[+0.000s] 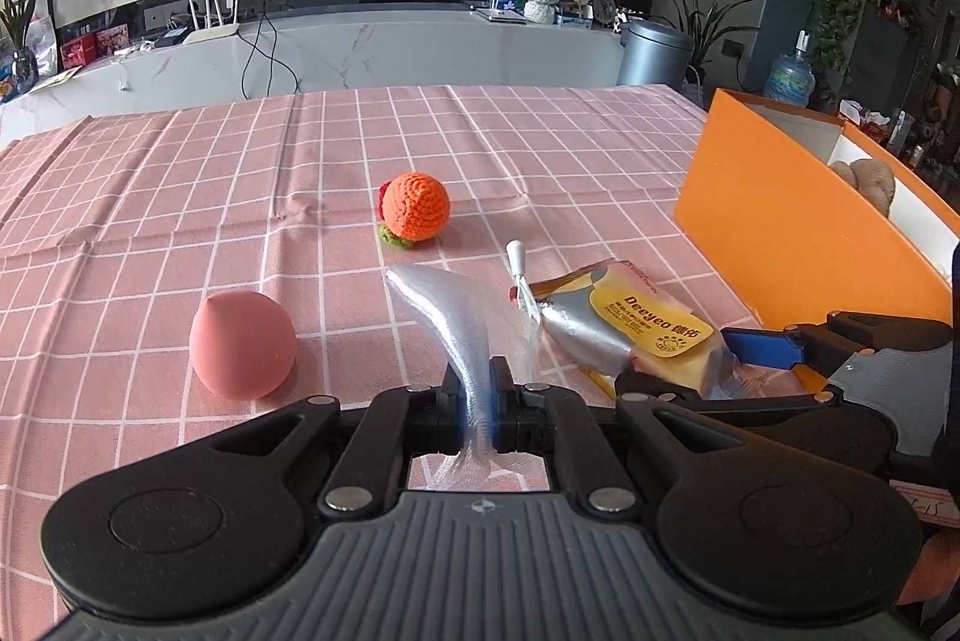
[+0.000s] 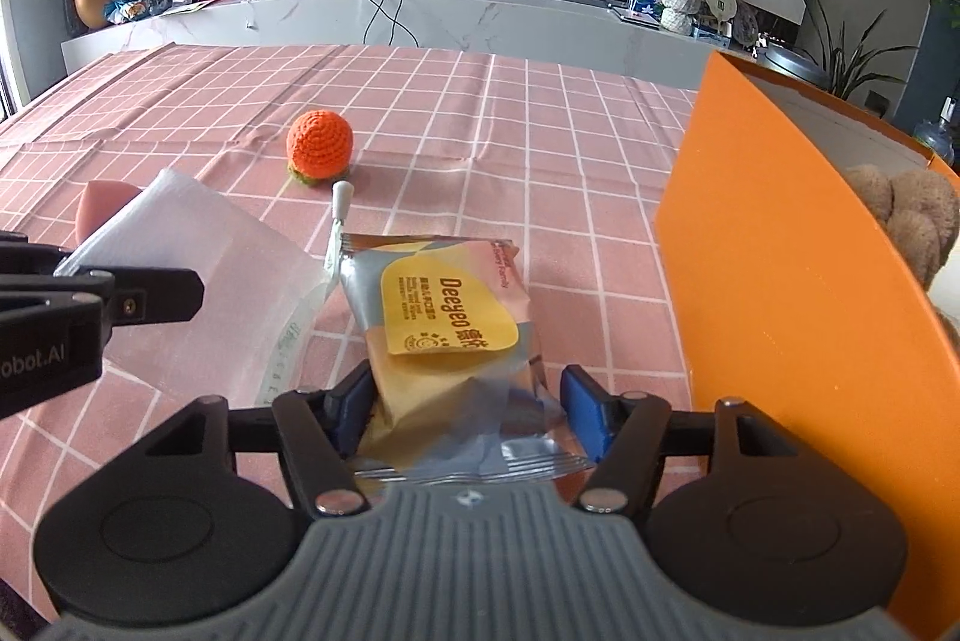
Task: Organize soft objects
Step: 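Carry the clear bag and snack packet over into the orange box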
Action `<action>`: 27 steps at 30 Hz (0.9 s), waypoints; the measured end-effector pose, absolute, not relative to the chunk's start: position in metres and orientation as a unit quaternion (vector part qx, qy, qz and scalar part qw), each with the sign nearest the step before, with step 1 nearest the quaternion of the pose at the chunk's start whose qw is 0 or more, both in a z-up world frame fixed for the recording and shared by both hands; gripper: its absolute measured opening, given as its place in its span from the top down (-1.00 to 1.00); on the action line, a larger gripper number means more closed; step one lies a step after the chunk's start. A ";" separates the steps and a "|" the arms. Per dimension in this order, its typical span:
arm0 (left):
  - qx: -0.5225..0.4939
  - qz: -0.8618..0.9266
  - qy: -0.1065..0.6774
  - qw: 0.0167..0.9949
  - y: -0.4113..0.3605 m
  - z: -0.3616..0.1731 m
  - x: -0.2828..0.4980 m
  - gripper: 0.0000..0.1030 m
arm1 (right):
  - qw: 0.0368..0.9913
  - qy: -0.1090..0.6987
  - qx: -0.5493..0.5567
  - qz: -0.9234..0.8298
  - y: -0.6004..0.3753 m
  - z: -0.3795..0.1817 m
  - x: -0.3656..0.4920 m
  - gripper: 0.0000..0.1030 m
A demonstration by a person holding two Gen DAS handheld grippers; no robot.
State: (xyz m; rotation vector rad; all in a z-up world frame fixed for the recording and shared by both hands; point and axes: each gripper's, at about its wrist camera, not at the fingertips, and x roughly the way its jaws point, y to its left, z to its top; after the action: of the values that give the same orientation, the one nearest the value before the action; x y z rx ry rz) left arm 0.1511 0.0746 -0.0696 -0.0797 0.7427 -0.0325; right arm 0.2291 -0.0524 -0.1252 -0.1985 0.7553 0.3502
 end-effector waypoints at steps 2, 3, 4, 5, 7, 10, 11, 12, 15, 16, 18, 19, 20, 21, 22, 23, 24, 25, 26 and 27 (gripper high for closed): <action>-0.036 -0.016 0.358 0.933 0.073 -0.065 0.147 0.86 | 0.912 0.361 -0.098 0.169 -0.055 -0.121 0.223 -0.21; -0.035 -0.015 0.354 0.934 0.071 -0.062 0.144 0.86 | 0.913 0.357 -0.097 0.169 -0.057 -0.119 0.220 -0.20; -0.033 -0.014 0.351 0.936 0.070 -0.060 0.141 0.86 | 0.915 0.354 -0.095 0.170 -0.060 -0.116 0.217 -0.17; -0.032 -0.013 0.347 0.937 0.069 -0.057 0.139 0.86 | 0.916 0.350 -0.091 0.172 -0.063 -0.113 0.214 -0.08; -0.030 -0.010 0.339 0.940 0.068 -0.052 0.134 0.86 | 0.920 0.343 -0.089 0.169 -0.067 -0.106 0.209 -0.04; -0.027 -0.009 0.329 0.944 0.065 -0.044 0.129 0.86 | 0.922 0.335 -0.085 0.172 -0.074 -0.098 0.201 -0.02; -0.026 -0.009 0.326 0.945 0.064 -0.042 0.127 0.86 | 0.924 0.332 -0.081 0.172 -0.077 -0.096 0.199 -0.01; -0.025 -0.008 0.322 0.946 0.064 -0.039 0.125 0.86 | 0.926 0.327 -0.074 0.173 -0.080 -0.092 0.196 -0.01; -0.022 -0.008 0.312 0.950 0.061 -0.033 0.119 0.86 | 0.930 0.314 -0.073 0.176 -0.084 -0.082 0.187 0.00; -0.021 -0.009 0.309 0.951 0.061 -0.031 0.118 0.86 | 0.932 0.310 -0.072 0.176 -0.085 -0.079 0.184 0.01; -0.021 -0.009 0.301 0.953 0.059 -0.026 0.115 0.86 | 0.935 0.300 -0.068 0.177 -0.090 -0.071 0.179 0.01; -0.022 -0.010 0.296 0.955 0.058 -0.023 0.112 0.86 | 0.937 0.294 -0.067 0.177 -0.092 -0.066 0.176 0.01; -0.022 -0.012 0.290 0.957 0.057 -0.019 0.110 0.86 | 0.939 0.288 -0.065 0.177 -0.095 -0.061 0.173 0.01; -0.022 -0.012 0.283 0.959 0.056 -0.015 0.108 0.86 | 0.941 0.282 -0.064 0.177 -0.099 -0.056 0.170 0.01; -0.022 -0.013 0.277 0.960 0.055 -0.011 0.107 0.86 | 0.943 0.276 -0.063 0.178 -0.102 -0.051 0.167 0.01; -0.023 -0.015 0.272 0.962 0.053 -0.006 0.105 0.86 | 0.944 0.270 -0.062 0.177 -0.106 -0.046 0.165 0.01; -0.025 -0.017 0.267 0.963 0.051 -0.002 0.104 0.86 | 0.946 0.265 -0.061 0.177 -0.110 -0.041 0.163 0.01; -0.029 -0.020 0.261 0.965 0.050 0.002 0.104 0.86 | 0.948 0.259 -0.060 0.175 -0.114 -0.036 0.161 0.01; -0.032 -0.024 0.256 0.966 0.049 0.007 0.104 0.86 | 0.950 0.254 -0.058 0.174 -0.118 -0.031 0.160 0.01; -0.034 -0.028 0.251 0.967 0.047 0.011 0.104 0.86 | 0.951 0.249 -0.057 0.172 -0.122 -0.026 0.159 0.01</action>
State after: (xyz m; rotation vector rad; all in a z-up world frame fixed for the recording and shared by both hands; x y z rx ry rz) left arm 0.1039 0.0467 0.0107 -0.0692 0.5074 -0.0560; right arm 0.1592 -0.1224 -0.0264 -0.1156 0.5062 0.3502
